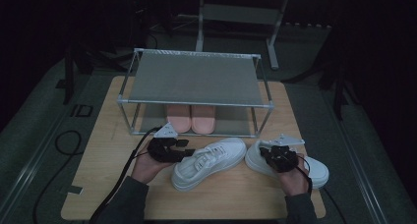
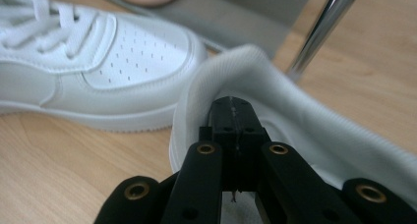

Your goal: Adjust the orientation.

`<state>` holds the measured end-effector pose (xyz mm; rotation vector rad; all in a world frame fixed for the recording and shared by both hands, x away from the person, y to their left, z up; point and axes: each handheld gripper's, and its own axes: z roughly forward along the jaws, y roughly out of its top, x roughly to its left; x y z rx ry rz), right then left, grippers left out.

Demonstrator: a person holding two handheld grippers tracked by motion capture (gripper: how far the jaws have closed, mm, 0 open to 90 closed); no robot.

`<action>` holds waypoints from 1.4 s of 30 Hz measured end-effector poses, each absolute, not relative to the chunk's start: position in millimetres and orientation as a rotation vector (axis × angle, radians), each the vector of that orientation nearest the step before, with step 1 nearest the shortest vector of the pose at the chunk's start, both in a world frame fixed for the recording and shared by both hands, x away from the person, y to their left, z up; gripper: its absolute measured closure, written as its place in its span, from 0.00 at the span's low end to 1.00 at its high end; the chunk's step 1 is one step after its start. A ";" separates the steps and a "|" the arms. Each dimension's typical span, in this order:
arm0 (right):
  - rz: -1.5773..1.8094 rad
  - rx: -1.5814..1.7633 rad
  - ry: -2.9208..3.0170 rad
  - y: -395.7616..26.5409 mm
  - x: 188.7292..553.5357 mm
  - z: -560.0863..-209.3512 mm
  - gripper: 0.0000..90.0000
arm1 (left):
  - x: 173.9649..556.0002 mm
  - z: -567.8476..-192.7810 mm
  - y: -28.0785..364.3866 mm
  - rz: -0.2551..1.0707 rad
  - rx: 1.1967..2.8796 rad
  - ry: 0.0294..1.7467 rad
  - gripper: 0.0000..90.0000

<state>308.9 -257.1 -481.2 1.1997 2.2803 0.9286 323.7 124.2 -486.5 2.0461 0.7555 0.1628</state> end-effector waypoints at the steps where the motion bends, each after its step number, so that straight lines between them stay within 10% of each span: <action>1: 0.936 1.204 2.292 -257.5 308.9 -482.5 1.00 | 323.6 -486.5 124.3 0.163 2.046 0.757 0.59; 42: 0.886 0.893 2.636 -259.3 278.1 -472.4 1.00 | 324.8 -487.3 127.2 0.146 2.032 0.765 0.59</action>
